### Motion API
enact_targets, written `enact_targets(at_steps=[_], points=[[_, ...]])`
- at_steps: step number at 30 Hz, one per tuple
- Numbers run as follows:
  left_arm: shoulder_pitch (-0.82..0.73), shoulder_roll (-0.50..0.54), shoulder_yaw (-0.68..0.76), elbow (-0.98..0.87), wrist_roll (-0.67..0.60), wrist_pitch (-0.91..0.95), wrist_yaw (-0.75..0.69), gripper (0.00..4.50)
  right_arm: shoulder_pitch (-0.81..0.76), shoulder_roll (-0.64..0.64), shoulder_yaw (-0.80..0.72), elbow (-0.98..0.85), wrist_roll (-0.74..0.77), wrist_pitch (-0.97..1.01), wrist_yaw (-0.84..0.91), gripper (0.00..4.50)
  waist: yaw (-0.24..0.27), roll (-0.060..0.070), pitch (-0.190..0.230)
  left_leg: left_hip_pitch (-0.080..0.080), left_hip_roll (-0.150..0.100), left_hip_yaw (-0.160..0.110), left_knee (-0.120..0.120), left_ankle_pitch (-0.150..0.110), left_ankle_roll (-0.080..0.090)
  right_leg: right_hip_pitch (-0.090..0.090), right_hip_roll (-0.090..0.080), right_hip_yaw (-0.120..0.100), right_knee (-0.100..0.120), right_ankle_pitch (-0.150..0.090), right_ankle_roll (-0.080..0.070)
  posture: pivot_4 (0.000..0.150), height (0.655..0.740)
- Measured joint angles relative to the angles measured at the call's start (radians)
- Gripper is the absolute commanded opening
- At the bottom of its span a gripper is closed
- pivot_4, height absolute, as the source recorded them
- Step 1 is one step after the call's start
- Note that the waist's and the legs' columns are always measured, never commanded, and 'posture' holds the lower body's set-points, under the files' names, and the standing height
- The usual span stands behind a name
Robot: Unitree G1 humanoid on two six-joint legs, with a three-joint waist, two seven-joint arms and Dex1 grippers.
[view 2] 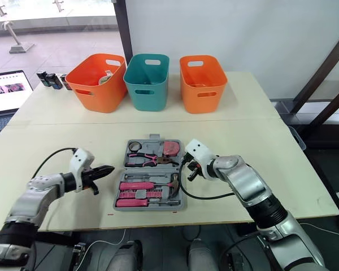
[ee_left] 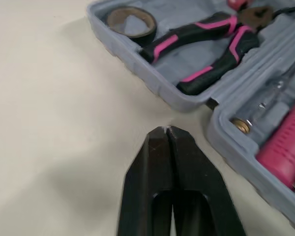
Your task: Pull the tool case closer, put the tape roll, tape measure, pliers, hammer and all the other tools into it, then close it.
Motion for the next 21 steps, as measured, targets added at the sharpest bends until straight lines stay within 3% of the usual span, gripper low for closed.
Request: enact_targets(at_steps=[10, 21], points=[[-0.061, -0.039, -0.104, 0.122, 0.143, -0.177, 0.003, 0.03, -0.049, 0.042, 0.093, 0.084, -0.076, -0.003, -0.011, 0.00, 0.003, 0.000, -0.001, 0.002, 0.000, 0.000, 0.003, 0.000, 0.000, 0.004, 0.000, 0.000, 0.000, -0.001, -0.002, 0.150, 0.7400], [0.020, -0.026, -0.101, 0.003, 0.147, -0.150, -0.010, 0.03, -0.109, 0.084, 0.200, 0.107, -0.162, -0.024, 0.040, 0.00, 0.001, 0.002, -0.002, 0.002, 0.000, 0.000, 0.001, 0.000, 0.000, 0.004, 0.000, 0.000, 0.000, 0.000, 0.002, 0.150, 0.7400]])
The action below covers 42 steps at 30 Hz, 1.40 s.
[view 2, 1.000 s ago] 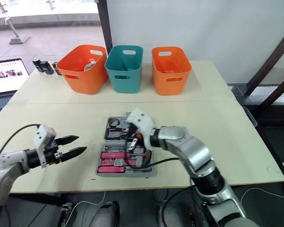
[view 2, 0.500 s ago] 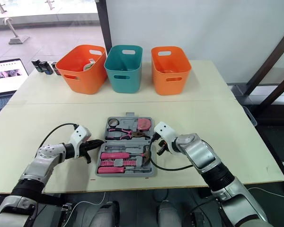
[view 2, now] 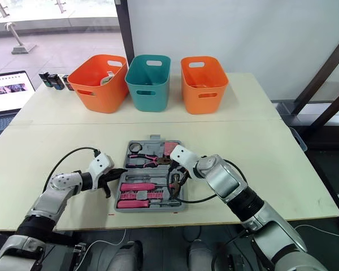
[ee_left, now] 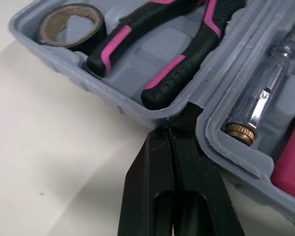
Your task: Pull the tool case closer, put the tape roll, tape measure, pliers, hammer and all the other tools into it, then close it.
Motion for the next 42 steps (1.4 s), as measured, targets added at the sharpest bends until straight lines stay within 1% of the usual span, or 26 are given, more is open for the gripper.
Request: enact_targets(at_steps=[6, 11, 15, 22, 42], points=[[0.141, 0.037, 0.026, -0.136, -0.017, 0.020, -0.007, 0.03, 0.029, 0.000, 0.028, -0.090, -0.017, 0.054, 0.004, 0.00, -0.003, 0.001, -0.001, 0.000, 0.000, 0.000, -0.002, 0.000, 0.000, -0.001, 0.000, 0.000, 0.000, -0.001, 0.000, 0.150, 0.7400], [0.181, 0.050, 0.035, -0.165, -0.023, 0.018, -0.008, 0.03, 0.063, -0.002, 0.035, -0.179, -0.017, 0.137, 0.011, 0.00, -0.003, 0.001, -0.001, 0.000, 0.000, 0.000, -0.002, 0.000, 0.000, -0.001, 0.000, 0.000, 0.000, -0.002, -0.003, 0.150, 0.7400], [0.180, 0.051, 0.039, -0.166, -0.026, 0.024, -0.008, 0.03, 0.072, -0.004, 0.035, -0.209, -0.016, 0.168, 0.011, 0.00, -0.003, 0.001, -0.001, 0.001, 0.000, 0.000, -0.001, 0.000, 0.000, -0.001, 0.000, 0.000, 0.000, -0.002, -0.003, 0.150, 0.7400], [0.167, 0.051, 0.039, -0.163, -0.026, 0.034, -0.016, 0.03, 0.072, -0.003, 0.033, -0.210, -0.016, 0.172, 0.011, 0.00, -0.003, 0.001, -0.001, 0.001, 0.000, 0.000, -0.001, 0.000, 0.000, -0.001, 0.000, 0.000, 0.000, -0.002, -0.003, 0.150, 0.7400], [0.105, 0.023, 0.036, -0.074, -0.024, 0.014, -0.039, 0.03, 0.072, -0.003, 0.026, -0.192, -0.016, 0.174, 0.011, 0.00, 0.002, 0.003, -0.005, 0.001, 0.000, 0.000, 0.001, 0.000, 0.000, 0.000, 0.000, 0.000, 0.000, -0.001, -0.004, 0.150, 0.7400]])
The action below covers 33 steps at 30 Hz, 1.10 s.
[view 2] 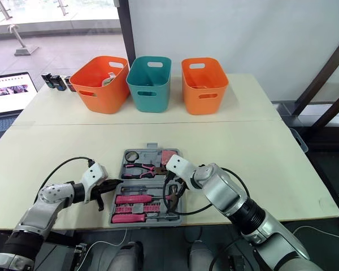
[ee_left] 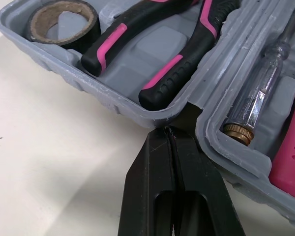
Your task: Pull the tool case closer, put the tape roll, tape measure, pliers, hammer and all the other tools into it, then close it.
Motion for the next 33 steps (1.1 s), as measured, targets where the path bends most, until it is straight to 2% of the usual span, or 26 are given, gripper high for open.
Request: enact_targets(at_steps=[8, 16, 33], points=[[0.000, 0.000, 0.001, 0.004, 0.002, -0.007, 0.002, 0.03, 0.000, -0.001, 0.000, 0.000, 0.000, 0.000, 0.000, 0.00, 0.000, 0.000, -0.001, 0.000, 0.000, 0.000, 0.000, 0.000, 0.000, 0.000, 0.000, 0.000, 0.000, 0.000, 0.000, 0.150, 0.7400], [0.058, 0.028, 0.012, -0.075, -0.002, 0.021, 0.008, 0.03, 0.016, -0.018, -0.007, 0.003, 0.012, -0.061, 0.011, 0.00, -0.004, 0.000, -0.001, -0.001, 0.000, 0.000, -0.002, 0.000, 0.000, -0.002, 0.000, 0.000, 0.000, 0.000, 0.001, 0.150, 0.7400], [0.058, 0.035, 0.013, -0.079, -0.021, 0.038, 0.032, 0.03, 0.018, -0.021, -0.010, 0.010, 0.015, -0.077, 0.009, 0.00, -0.005, 0.000, -0.001, -0.001, 0.000, 0.000, -0.001, 0.000, 0.000, -0.002, 0.000, 0.000, 0.000, 0.000, 0.000, 0.150, 0.7400]])
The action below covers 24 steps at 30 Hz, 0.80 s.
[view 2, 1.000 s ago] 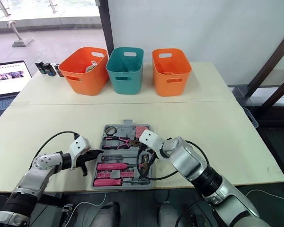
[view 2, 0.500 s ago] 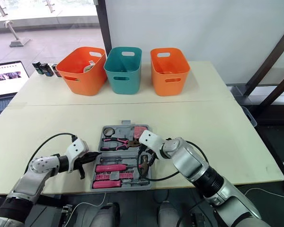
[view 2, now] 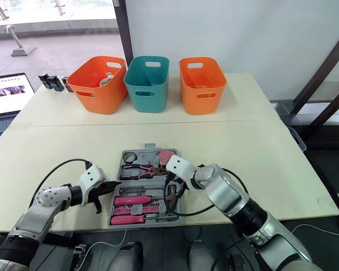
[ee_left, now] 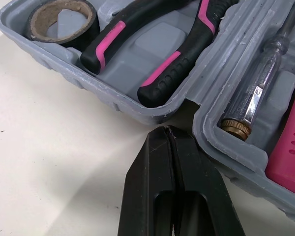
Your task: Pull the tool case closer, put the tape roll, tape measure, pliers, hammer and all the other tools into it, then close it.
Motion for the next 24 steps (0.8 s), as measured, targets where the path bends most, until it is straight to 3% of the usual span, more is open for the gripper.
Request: enact_targets(at_steps=[3, 9, 15, 20, 23, 24], points=[[0.005, 0.014, 0.025, -0.019, -0.020, 0.054, 0.004, 0.03, 0.000, -0.006, -0.003, -0.001, 0.002, 0.000, 0.001, 0.00, -0.001, 0.000, 0.000, -0.001, 0.000, 0.000, 0.000, 0.000, 0.000, -0.001, 0.000, 0.000, 0.000, 0.000, 0.000, 0.150, 0.7400], [0.108, 0.159, 0.182, -0.154, -0.094, 0.180, -0.011, 0.03, 0.032, -0.115, -0.088, -0.061, 0.026, 0.039, 0.018, 0.00, 0.007, -0.001, 0.002, -0.003, 0.000, 0.000, 0.000, 0.000, 0.000, -0.002, -0.001, 0.000, -0.002, 0.000, 0.000, 0.150, 0.7400], [0.260, 0.072, 0.264, -0.325, -0.346, 0.100, -0.214, 0.03, 0.088, -0.075, -0.277, -0.150, 0.143, 0.042, 0.036, 0.00, 0.000, -0.002, 0.002, -0.003, 0.000, 0.002, -0.001, 0.000, 0.000, -0.002, -0.002, 0.000, -0.003, 0.000, -0.001, 0.150, 0.7400], [0.291, 0.049, 0.183, -0.267, -0.334, 0.010, -0.316, 0.03, 0.115, 0.015, -0.345, -0.162, 0.229, 0.059, 0.024, 0.00, 0.005, -0.001, 0.002, -0.003, 0.000, 0.001, 0.001, 0.000, 0.000, -0.002, -0.001, 0.000, -0.003, 0.001, -0.002, 0.150, 0.7400], [0.232, 0.016, 0.118, -0.194, -0.290, -0.045, -0.321, 0.00, 0.113, 0.076, -0.387, -0.168, 0.274, 0.080, -0.001, 0.74, 0.007, -0.002, 0.002, -0.003, 0.000, 0.001, 0.002, 0.000, 0.000, -0.001, -0.002, 0.000, -0.004, 0.001, -0.002, 0.150, 0.7400], [0.214, 0.009, 0.100, -0.165, -0.273, -0.066, -0.322, 0.00, 0.110, 0.091, -0.406, -0.166, 0.286, 0.085, -0.011, 1.26, 0.006, -0.002, 0.002, -0.004, 0.000, 0.001, 0.002, 0.000, 0.000, -0.001, -0.002, 0.000, -0.004, 0.001, -0.002, 0.150, 0.7400]])
